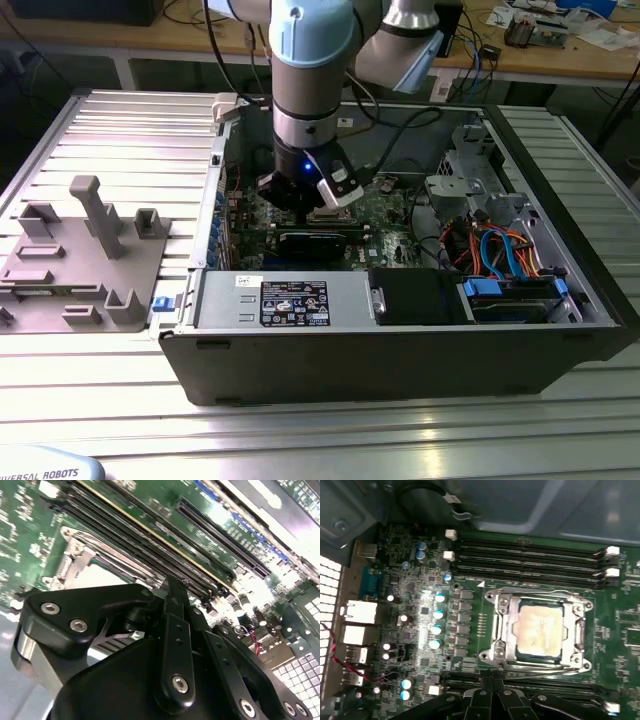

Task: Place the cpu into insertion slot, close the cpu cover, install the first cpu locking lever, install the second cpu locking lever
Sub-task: 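Install the second cpu locking lever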

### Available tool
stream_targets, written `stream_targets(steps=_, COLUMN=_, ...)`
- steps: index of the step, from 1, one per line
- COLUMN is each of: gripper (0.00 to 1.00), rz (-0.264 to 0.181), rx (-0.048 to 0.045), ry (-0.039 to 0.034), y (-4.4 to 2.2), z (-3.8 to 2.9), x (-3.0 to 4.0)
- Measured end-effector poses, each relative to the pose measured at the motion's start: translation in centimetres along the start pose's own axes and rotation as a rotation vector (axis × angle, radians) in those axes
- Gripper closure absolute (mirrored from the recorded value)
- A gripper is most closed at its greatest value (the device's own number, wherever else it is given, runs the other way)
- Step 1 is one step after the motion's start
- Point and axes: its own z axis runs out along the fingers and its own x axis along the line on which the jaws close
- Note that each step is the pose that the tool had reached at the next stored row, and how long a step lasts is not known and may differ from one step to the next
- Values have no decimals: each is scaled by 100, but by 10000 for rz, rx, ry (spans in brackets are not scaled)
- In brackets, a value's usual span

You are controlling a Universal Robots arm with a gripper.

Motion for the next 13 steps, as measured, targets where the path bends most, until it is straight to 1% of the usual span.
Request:
stream_targets(steps=3, gripper=89, rz=1, rx=-2, ry=-2, y=1, z=25, x=35)
stream_targets(steps=8, gripper=89, rz=-17, rx=0, ry=3, y=11, z=63, x=40)
stream_targets(steps=11, gripper=89, rz=-54, rx=-2, ry=6, y=53, z=94, x=36)
stream_targets(steps=13, gripper=89, rz=-67, rx=0, ry=8, y=68, z=107, x=34)
